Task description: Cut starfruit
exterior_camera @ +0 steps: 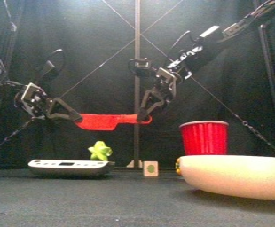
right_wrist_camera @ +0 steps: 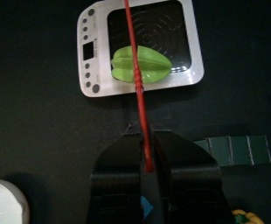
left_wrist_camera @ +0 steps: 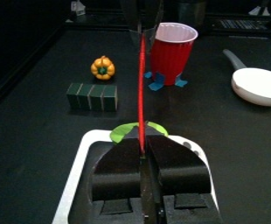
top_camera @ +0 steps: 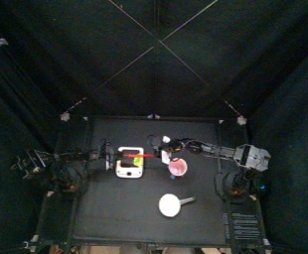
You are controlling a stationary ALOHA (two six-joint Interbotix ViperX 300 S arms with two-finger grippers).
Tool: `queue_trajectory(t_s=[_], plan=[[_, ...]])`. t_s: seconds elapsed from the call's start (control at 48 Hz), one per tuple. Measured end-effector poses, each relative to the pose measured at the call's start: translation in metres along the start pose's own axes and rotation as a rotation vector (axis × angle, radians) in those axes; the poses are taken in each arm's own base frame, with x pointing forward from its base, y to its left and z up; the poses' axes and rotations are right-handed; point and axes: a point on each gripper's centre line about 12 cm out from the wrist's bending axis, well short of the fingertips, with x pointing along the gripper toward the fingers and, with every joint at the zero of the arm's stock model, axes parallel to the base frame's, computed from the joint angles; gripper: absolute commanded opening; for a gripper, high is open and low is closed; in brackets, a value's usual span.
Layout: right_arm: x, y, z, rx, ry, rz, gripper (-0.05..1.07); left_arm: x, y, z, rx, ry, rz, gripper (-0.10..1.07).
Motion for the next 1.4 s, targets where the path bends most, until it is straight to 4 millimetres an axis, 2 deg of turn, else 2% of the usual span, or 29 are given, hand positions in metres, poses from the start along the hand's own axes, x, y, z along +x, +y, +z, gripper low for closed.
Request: queue_trajectory(t_s=[0.5,1.396], plan=[[0.004,0.003,-0.012,0.011,0.028,0.006,0.34,0.01,0.004,-0.014,-0.028,0.053,-0.011,0.3],[0.01,0.006,-0.015,-0.004,0.04,0.009,0.34,0.011,0.004,-0.019,-0.034,0.074,-0.01,0.3]])
